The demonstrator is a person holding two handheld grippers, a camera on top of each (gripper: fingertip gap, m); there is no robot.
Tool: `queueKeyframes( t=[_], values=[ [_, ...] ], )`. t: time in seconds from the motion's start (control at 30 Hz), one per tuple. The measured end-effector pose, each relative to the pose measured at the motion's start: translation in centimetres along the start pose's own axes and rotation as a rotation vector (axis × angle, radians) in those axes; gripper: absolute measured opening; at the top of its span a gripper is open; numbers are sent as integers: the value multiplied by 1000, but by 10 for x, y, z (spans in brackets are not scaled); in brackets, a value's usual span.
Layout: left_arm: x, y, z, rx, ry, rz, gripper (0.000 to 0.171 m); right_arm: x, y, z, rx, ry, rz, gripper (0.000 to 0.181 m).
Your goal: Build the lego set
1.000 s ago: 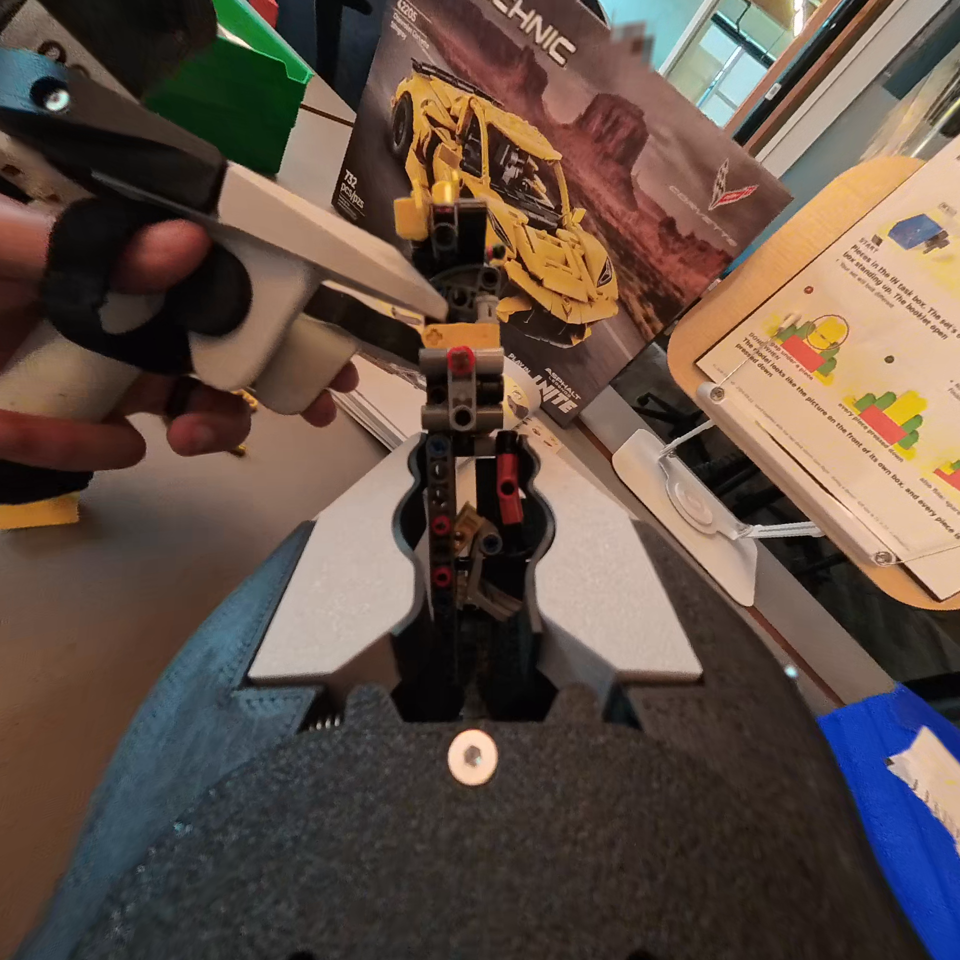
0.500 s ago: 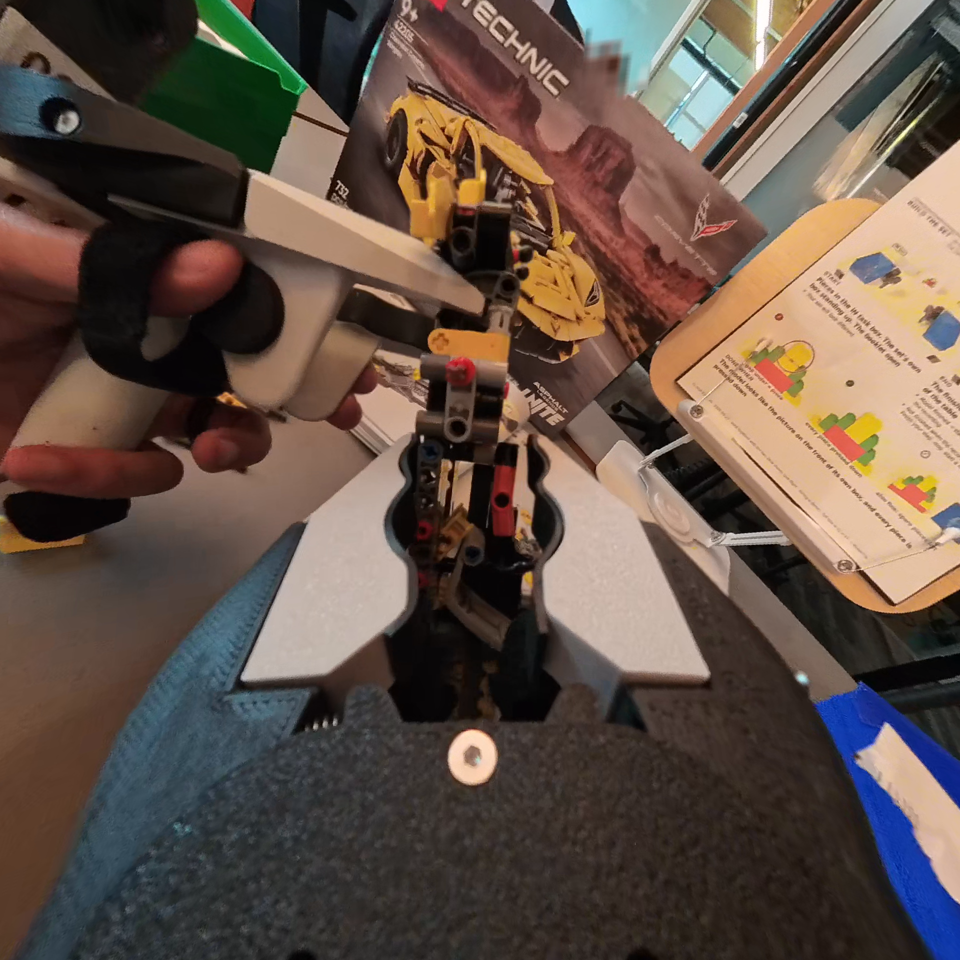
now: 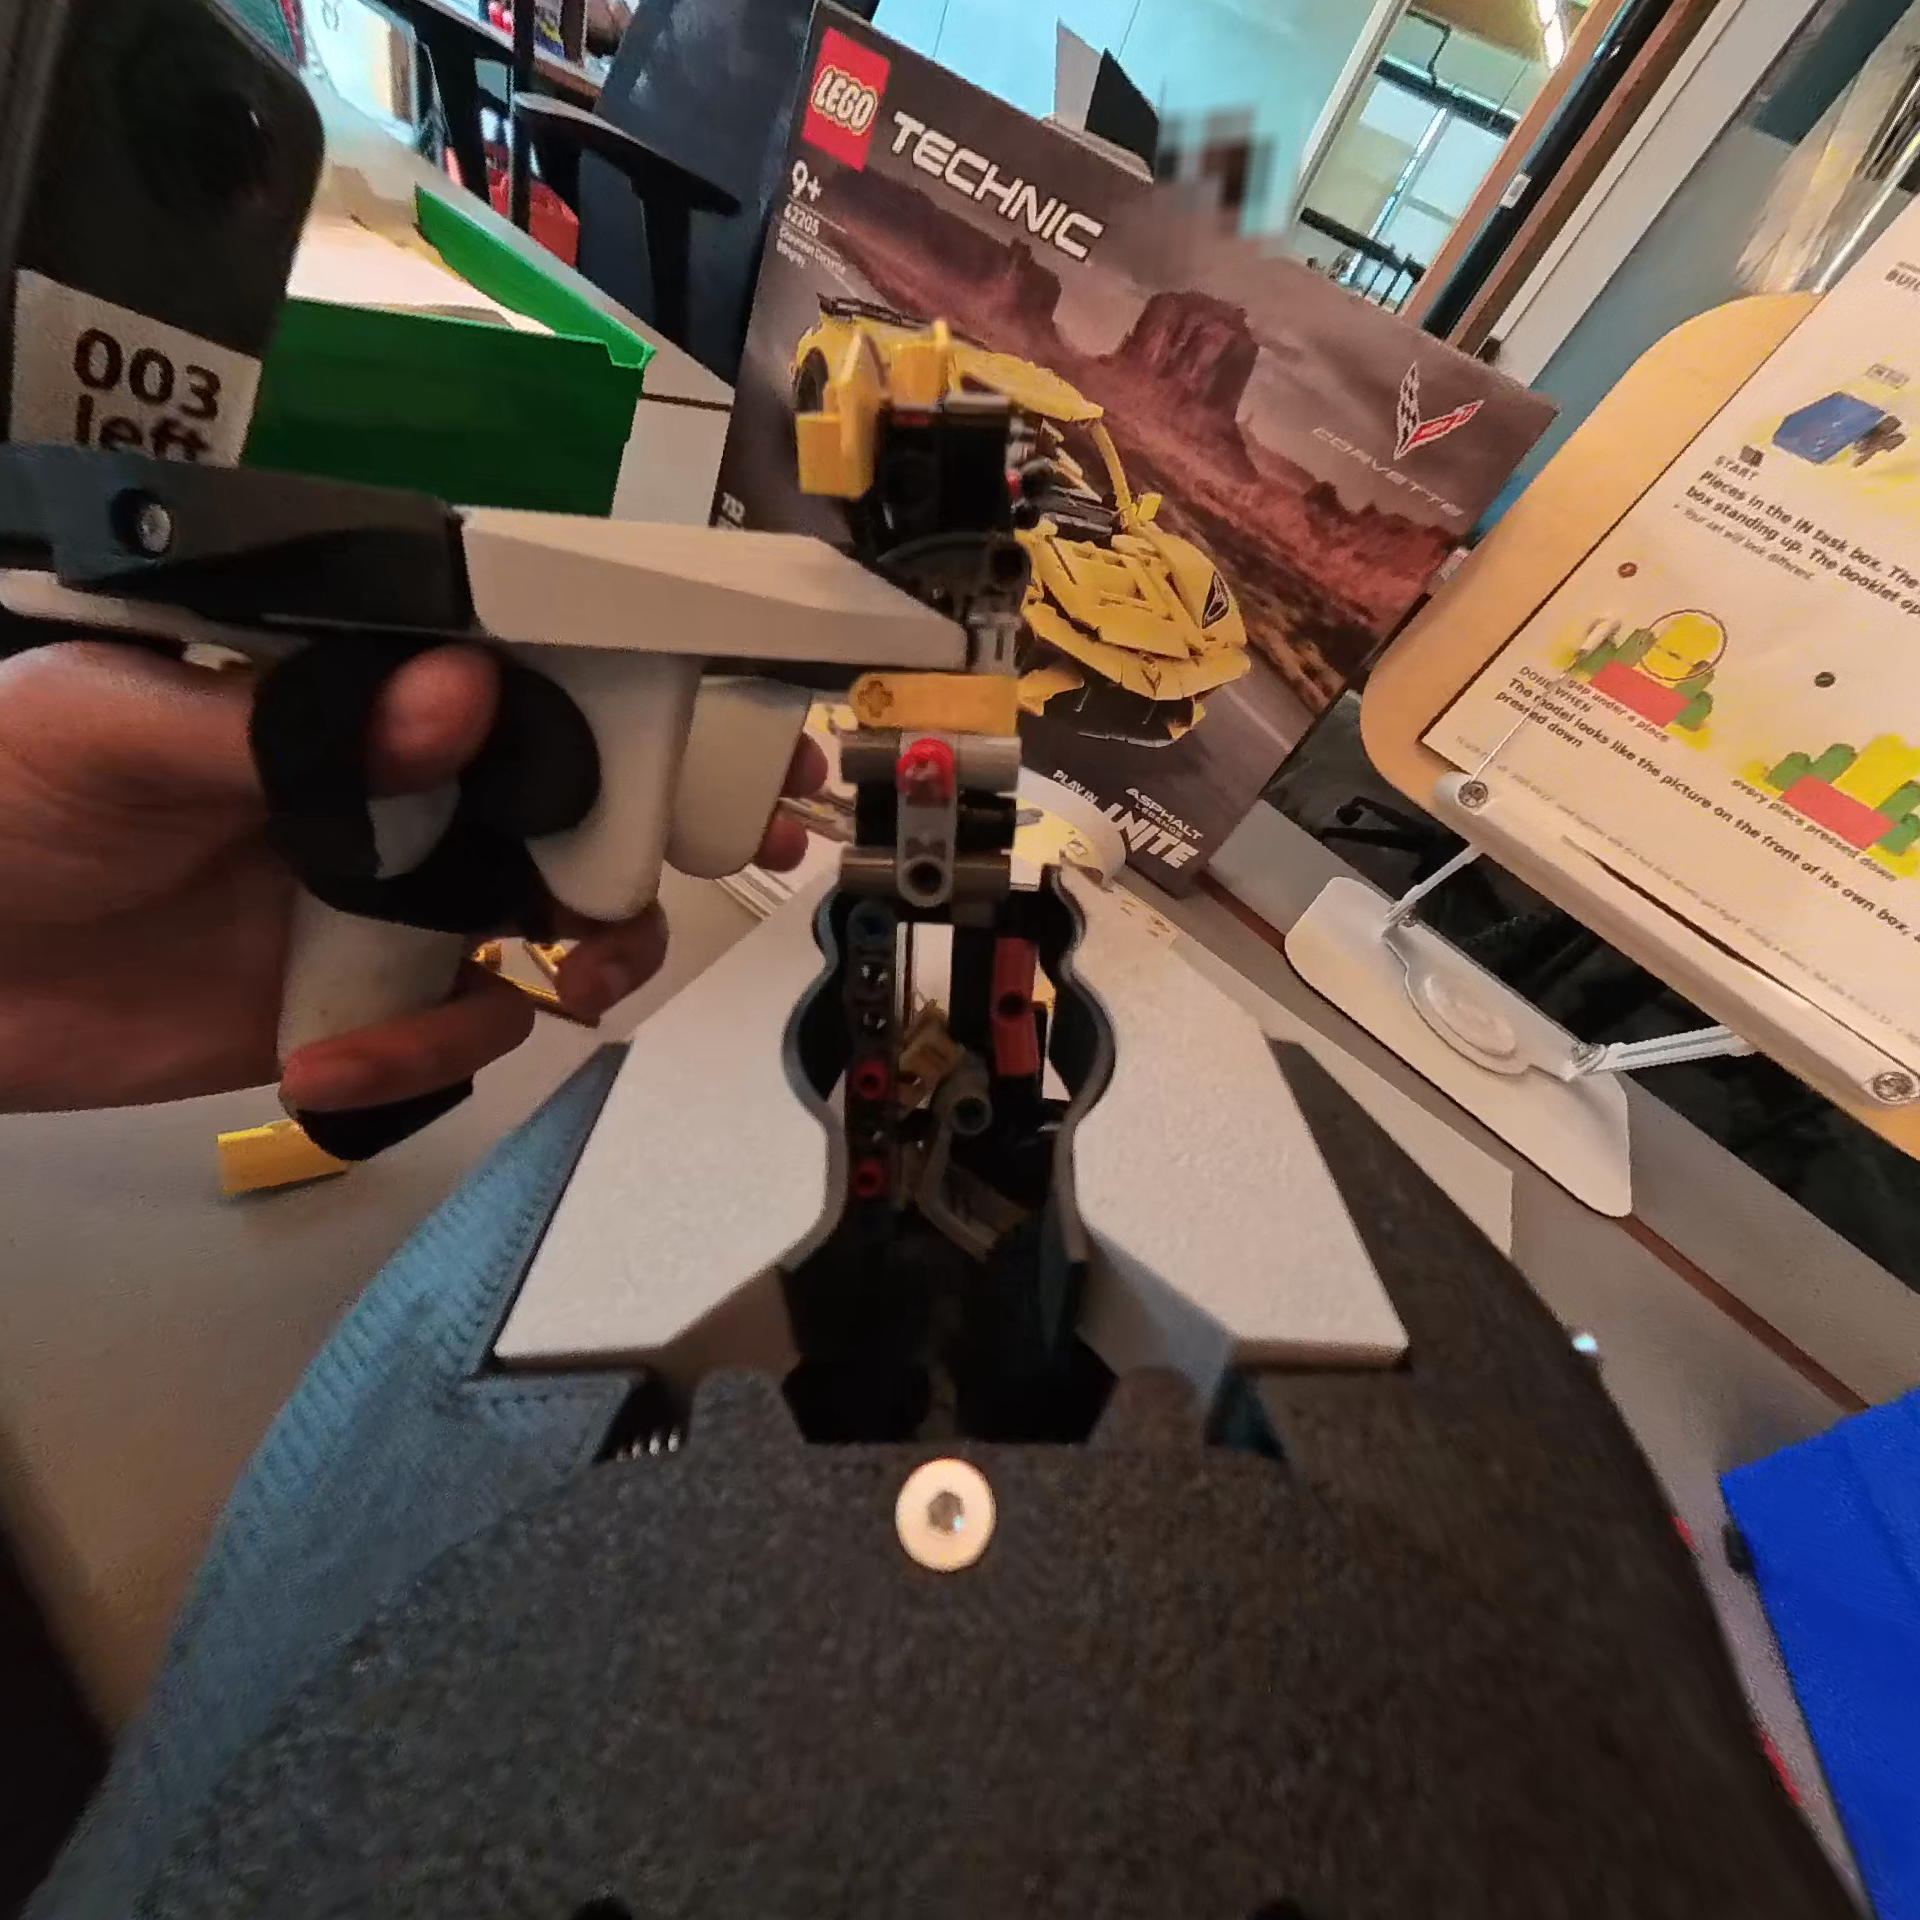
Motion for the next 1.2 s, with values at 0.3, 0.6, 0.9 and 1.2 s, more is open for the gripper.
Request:
queueKeyframes(
  t=[0.3,0.6,0.9,1.2],
  values=[
    [2,12,-6,-165,-78,126,63,20,-1,-44,142,61,40,40],
    [19,9,-20,-156,-136,312,59,-74,-4,-88,739,-260,113,32],
    [28,1,-30,-141,-160,333,58,-101,-34,-56,859,-309,48,28],
    [31,-4,-32,-140,-161,308,59,-95,-39,-50,938,-299,-58,35]
  ],
)
Point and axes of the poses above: each gripper's, where its closed fingertips meet, z out along the fingers, x out of its top, y = z × x across the jaws, the point moved 9 cm from there along -z, back along the fingers, and after that the axes turned 12 degrees about -z, right-handed, at the moved point
